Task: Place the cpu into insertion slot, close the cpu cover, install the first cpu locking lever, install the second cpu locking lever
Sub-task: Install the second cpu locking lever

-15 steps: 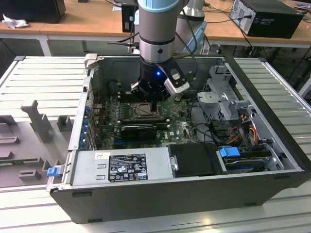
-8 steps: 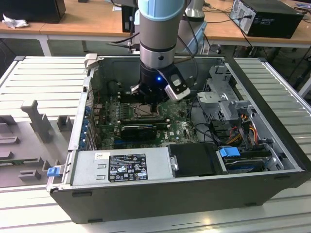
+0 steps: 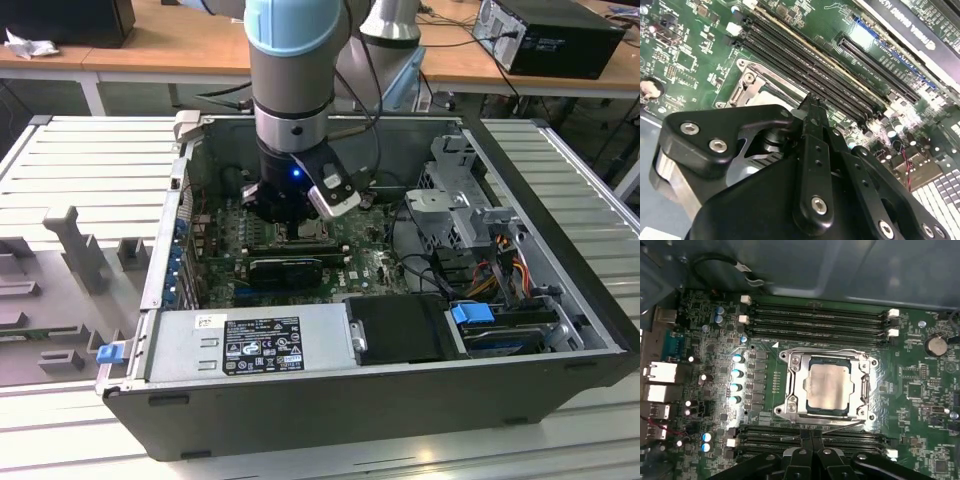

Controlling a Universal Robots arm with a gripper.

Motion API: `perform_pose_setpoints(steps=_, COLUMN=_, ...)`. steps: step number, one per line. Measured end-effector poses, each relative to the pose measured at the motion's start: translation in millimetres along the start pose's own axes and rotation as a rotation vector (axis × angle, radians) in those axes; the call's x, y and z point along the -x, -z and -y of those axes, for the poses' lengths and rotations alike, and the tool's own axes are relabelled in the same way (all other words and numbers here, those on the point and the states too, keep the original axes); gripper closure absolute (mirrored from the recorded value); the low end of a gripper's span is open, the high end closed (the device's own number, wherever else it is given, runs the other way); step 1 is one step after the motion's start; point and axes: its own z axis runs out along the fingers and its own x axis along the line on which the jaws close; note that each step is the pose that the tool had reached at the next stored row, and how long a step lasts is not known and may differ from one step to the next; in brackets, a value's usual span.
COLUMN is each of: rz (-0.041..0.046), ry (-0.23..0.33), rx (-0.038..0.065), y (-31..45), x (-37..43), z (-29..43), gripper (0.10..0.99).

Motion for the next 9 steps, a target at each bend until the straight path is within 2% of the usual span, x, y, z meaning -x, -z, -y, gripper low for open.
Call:
perform_pose_setpoints(steps=3, rz=0.0000, ry=0.000, rx=0.004, y=-4.4, x=-1.0, z=0.6, gripper=0.980)
perform_pose_setpoints(steps=4, rz=0.0011, ry=0.000, rx=0.017, y=-4.6, x=-1.7, z=1.1, gripper=0.980)
perform_pose_setpoints(steps=5, rz=0.0017, ry=-0.001, rx=0.025, y=-4.5, x=-2.5, z=1.7, gripper=0.980)
perform_pose_setpoints(steps=7, rz=0.0043, ry=-0.002, rx=0.060, y=-3.4, x=-11.2, z=9.1, gripper=0.980)
perform_pose_setpoints(steps=9, rz=0.0049, ry=-0.002, rx=0.068, y=-3.1, x=-15.1, z=10.4, gripper=0.980)
